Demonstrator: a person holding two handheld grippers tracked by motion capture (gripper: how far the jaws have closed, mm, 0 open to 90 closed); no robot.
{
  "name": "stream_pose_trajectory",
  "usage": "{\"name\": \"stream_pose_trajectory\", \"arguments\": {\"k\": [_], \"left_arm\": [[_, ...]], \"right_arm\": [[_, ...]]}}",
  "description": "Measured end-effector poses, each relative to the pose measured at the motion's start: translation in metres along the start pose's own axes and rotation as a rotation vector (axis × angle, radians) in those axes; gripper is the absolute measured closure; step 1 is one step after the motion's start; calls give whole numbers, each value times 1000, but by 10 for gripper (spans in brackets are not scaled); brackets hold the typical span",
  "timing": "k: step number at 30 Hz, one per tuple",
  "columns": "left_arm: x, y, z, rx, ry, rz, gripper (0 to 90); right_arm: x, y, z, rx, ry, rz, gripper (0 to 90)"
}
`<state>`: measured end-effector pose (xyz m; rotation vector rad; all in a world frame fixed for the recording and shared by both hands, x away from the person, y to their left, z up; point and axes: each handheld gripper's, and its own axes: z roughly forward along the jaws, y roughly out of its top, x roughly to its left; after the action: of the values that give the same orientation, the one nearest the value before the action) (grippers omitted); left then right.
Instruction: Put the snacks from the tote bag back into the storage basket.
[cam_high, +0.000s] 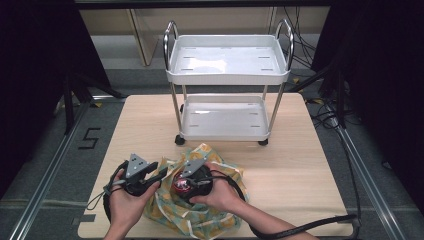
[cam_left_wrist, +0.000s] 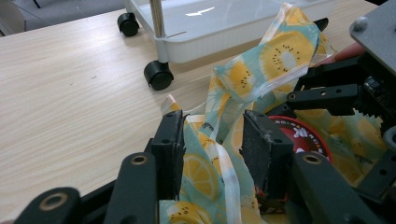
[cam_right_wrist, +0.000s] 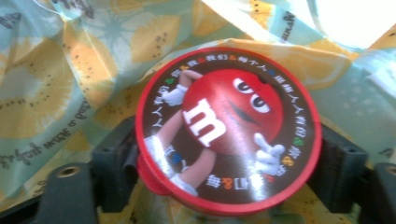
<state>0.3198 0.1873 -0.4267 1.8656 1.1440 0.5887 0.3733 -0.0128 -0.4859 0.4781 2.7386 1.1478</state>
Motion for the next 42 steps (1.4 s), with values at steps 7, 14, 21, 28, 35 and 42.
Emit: {"name": "stream_pose_trajectory", "arguments": {"k": [7,14,21,28,35,42], "left_arm": [[0,-1,1,6,0,3,587],[2,-1,0,4,8,13,585],[2,-1,0,0,10,1,581],[3,-1,1,-2,15,11,574],[3,-2,0,-13,24,-16,559],[5,-1,-1,-28,23,-11,544]], "right_arm": [[0,-2,-1,-12,-4,-6,260],[2,-2,-4,-6,-5,-23,262],[3,0,-15,-16,0,-18,263],[4,4,-32,-40,13,-15,263],[6,8,-47,-73,15,-19,263],[1,9,-61,-109,3,-18,264]]}}
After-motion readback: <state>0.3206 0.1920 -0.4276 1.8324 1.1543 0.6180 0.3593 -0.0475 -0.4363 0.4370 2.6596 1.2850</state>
